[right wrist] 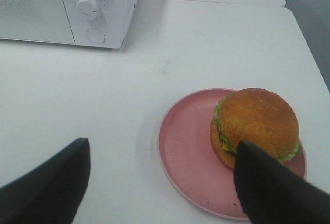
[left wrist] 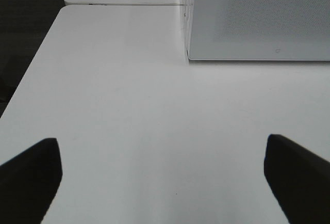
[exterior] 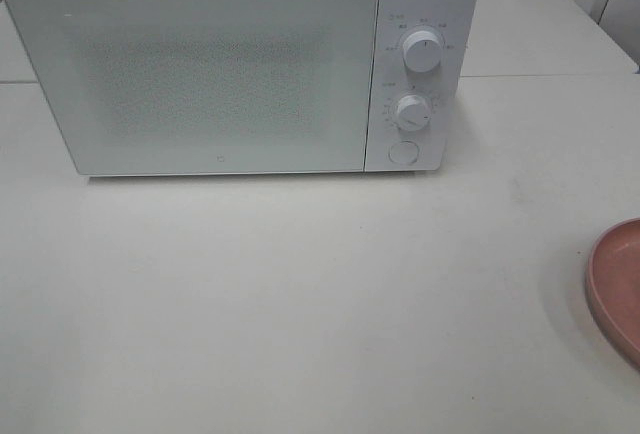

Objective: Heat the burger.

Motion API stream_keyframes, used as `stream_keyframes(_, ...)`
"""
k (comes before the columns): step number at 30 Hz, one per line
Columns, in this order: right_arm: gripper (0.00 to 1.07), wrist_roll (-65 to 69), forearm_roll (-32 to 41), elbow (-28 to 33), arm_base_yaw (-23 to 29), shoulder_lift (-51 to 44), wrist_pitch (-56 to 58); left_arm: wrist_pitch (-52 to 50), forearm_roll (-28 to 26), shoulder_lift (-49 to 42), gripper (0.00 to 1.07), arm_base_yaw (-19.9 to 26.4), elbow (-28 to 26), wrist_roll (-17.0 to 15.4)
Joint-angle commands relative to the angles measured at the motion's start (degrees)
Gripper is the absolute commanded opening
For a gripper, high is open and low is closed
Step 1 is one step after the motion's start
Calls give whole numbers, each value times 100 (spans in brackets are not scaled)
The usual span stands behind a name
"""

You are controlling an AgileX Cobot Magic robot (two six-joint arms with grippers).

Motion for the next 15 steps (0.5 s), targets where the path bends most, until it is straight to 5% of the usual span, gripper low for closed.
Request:
stream_keyframes(1, 75, -63, -29, 6, -23, -138, -63, -40, -57, -143, 102, 6, 23, -29)
stream_keyframes(15, 75, -63, -29, 6, -23, -138, -63, -40, -57, -143, 102, 6, 23, -29)
